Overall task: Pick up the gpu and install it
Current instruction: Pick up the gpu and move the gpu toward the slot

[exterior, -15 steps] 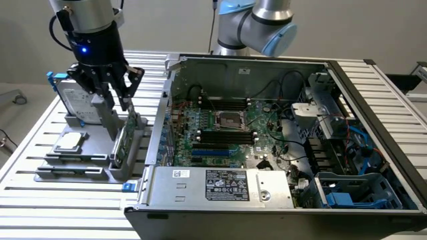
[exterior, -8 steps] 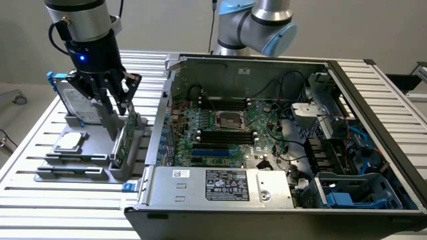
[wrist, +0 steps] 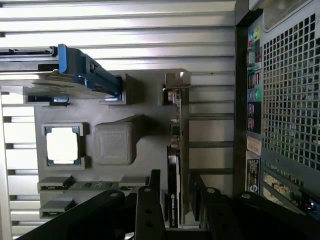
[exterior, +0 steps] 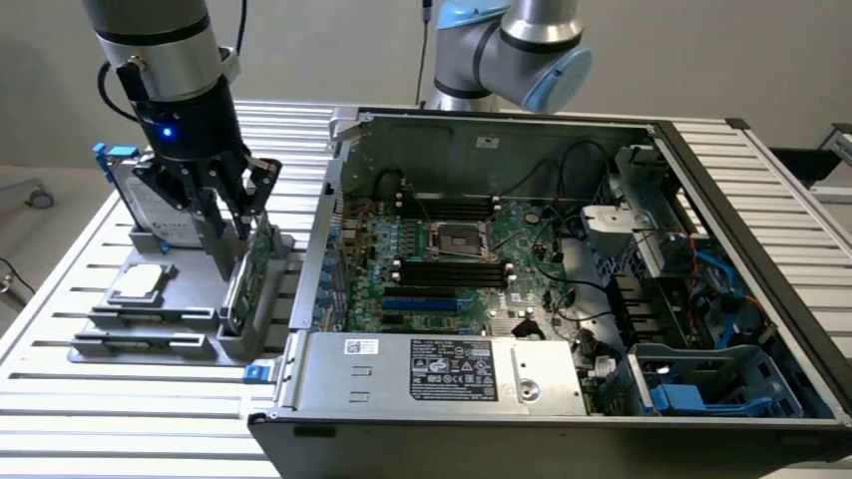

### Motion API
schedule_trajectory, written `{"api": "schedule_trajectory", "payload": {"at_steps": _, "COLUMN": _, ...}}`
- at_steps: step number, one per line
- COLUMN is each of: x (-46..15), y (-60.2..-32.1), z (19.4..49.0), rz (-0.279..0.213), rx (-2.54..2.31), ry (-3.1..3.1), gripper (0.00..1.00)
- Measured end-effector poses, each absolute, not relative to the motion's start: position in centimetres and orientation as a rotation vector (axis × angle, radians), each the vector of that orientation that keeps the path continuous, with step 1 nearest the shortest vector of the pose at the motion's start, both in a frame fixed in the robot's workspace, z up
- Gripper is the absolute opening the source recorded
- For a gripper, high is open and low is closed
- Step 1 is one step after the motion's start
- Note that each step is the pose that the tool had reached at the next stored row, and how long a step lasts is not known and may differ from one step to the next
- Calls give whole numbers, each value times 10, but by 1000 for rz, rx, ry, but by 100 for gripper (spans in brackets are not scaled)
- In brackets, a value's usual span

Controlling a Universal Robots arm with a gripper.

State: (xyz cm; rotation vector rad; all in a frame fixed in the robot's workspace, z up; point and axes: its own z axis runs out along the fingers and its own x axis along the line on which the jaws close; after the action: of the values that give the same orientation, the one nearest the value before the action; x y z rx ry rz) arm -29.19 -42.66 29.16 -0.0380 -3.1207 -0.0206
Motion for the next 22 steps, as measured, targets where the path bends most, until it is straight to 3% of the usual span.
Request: {"api": "schedule_trajectory", "payload": {"at_steps": 22, "x": -293, "y": -429, "z": 258, "rz": -20, "rx": 29, "ry": -3150, "gripper": 36}}
